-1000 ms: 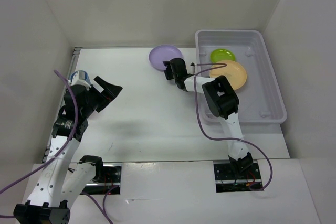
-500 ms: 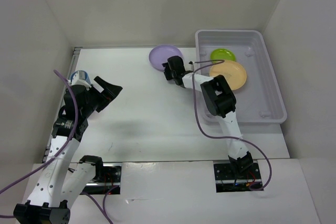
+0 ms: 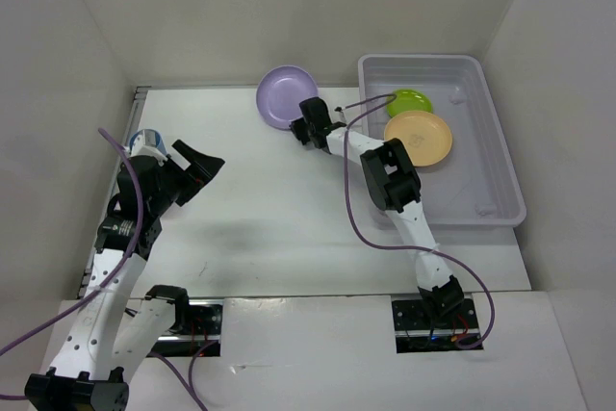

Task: Place the mixed dishes into the plastic bin

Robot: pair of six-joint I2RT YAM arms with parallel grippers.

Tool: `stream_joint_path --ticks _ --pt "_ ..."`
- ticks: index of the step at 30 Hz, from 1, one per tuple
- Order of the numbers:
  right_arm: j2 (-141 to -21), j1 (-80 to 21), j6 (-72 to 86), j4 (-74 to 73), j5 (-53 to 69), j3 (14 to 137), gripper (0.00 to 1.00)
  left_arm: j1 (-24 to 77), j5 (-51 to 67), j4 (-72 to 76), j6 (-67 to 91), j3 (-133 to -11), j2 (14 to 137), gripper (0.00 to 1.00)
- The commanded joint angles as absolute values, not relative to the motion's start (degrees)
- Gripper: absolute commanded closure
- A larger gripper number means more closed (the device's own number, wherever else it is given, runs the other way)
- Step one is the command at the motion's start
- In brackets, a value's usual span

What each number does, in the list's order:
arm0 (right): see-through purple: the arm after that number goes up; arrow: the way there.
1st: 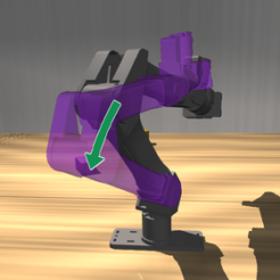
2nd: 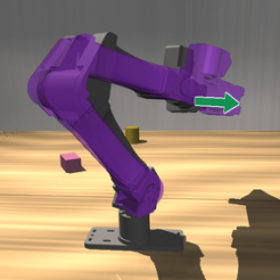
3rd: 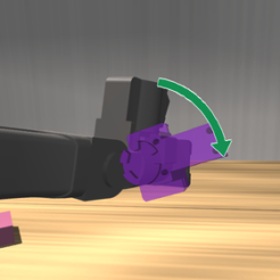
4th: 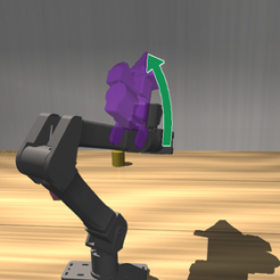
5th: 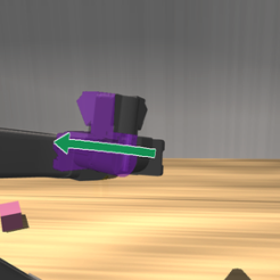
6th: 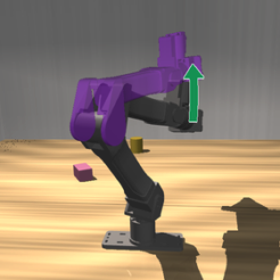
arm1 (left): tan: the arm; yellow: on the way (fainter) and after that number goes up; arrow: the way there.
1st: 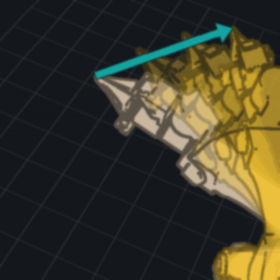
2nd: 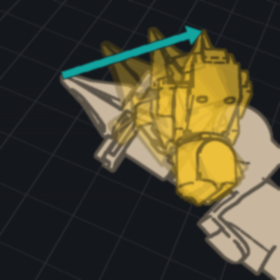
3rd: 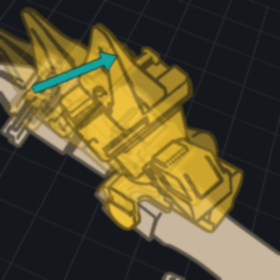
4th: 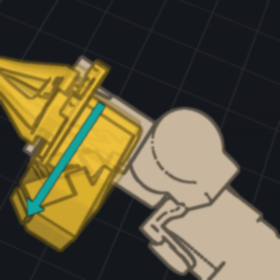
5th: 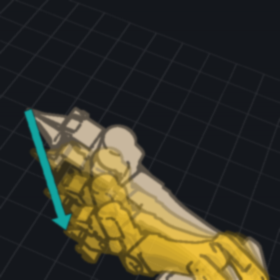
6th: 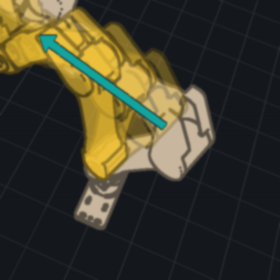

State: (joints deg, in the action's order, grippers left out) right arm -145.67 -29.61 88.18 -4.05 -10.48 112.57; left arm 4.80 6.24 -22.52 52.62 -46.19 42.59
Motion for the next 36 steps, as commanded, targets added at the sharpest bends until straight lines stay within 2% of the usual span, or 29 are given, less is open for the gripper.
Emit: stream_joint_path --ticks 1,5,12,18,21,25,32,36 --pt "-146.4 -30.2 86.1 -6.6 -6.9 112.4 1.0 4.9 6.2 -21.6 52.1 -47.3 41.8 0.0" --pt "-142.7 -30.8 81.9 -2.1 -2.5 110.5 1.0 4.9 6.2 -21.6 52.1 -47.3 41.8 0.0" --pt "-138.7 -31.3 66.4 -10.6 13.0 121.9 1.0 4.9 5.5 -21.6 52.1 -47.3 40.8 0.0" --pt "-116.8 -28.3 56.7 -8.0 14.2 102.9 1.0 4.9 4.4 -21.6 51.0 -48.3 40.8 0.0" --pt "-98.2 -21.4 54.5 -9.3 10.0 87.0 1.0 4.9 4.4 -21.6 50.5 -49.0 41.3 0.0" --pt "-83.5 -9.5 54.5 -13.1 9.5 72.6 1.0 4.9 2.9 -21.6 47.2 -52.8 44.4 0.0" --pt "-69.6 10.5 51.5 -19.1 13.1 55.4 1.0 3.1 -4.9 -25.8 38.5 -62.8 54.7 0.0" --pt "-70.6 18.5 51.0 -17.2 20.6 47.4 1.0 -1.9 0.5 -26.3 37.4 -66.4 59.1 0.0"
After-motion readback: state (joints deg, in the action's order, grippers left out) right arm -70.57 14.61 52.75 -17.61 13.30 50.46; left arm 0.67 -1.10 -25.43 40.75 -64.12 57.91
